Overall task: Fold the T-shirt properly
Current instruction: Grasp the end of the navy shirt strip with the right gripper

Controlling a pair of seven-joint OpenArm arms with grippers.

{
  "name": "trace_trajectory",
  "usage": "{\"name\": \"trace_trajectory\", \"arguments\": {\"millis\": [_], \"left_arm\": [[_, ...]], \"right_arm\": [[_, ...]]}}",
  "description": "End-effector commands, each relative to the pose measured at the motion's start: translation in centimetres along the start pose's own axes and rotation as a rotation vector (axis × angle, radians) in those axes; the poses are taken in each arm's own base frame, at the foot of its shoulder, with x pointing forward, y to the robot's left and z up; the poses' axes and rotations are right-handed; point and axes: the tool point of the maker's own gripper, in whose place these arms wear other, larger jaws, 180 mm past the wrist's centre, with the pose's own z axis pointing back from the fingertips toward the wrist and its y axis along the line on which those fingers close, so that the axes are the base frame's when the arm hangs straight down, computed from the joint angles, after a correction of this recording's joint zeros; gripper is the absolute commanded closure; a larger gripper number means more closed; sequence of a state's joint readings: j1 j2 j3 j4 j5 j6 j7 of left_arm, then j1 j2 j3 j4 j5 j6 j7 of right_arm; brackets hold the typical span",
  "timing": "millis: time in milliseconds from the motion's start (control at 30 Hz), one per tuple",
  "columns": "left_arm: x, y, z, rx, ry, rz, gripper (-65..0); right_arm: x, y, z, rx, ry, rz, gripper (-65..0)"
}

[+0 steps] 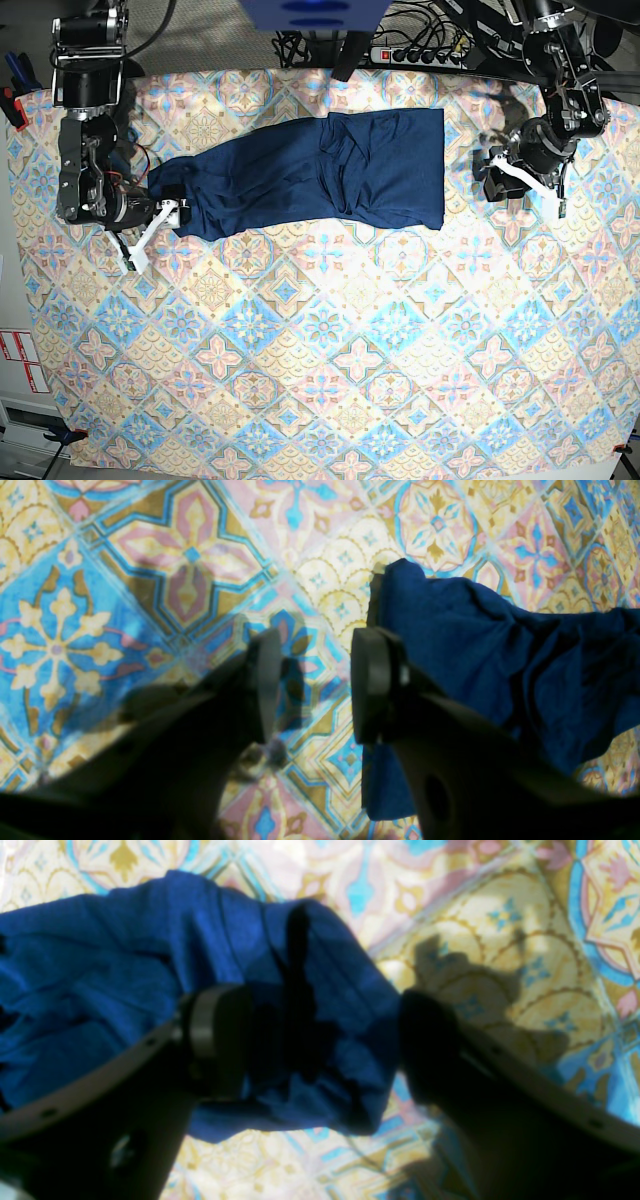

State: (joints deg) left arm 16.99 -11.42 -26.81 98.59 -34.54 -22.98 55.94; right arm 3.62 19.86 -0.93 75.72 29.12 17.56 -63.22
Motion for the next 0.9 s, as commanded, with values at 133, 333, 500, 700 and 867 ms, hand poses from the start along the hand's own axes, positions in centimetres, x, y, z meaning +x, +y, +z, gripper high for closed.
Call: {"name": "trace_trajectory", "arguments": {"millis": [133, 333, 500, 700, 867], "left_arm": [[1.4, -0.2, 0.4, -0.008, -0.045, -0.019, -22.2], [1.2, -0.2, 0.4, -0.008, -0.04, -0.018, -22.2], [1.4, -0.3, 0.3, -0.01, -0.044, -0.02, -22.2], [1.4, -0.2, 0.3, -0.008, -0.045, -0.018, -22.2], [1.3, -0.1, 0.4, -0.006, -0.043, -0.017, -22.2]], "right_arm": [[0.0, -1.0, -0.6, -0.003, -0.007, -0.033, -44.3], [-2.0, -1.5, -2.2, 0.0, 0.021, -0.076, -44.3], [-3.3, 0.7, -3.3, 0.034, 0.075, -0.002, -44.3], [-5.1, 1.6, -3.6, 0.057, 0.125, -0.001, -44.3], [-3.7, 4.6, -2.8, 0.187, 0.069, -0.066, -44.3]]}}
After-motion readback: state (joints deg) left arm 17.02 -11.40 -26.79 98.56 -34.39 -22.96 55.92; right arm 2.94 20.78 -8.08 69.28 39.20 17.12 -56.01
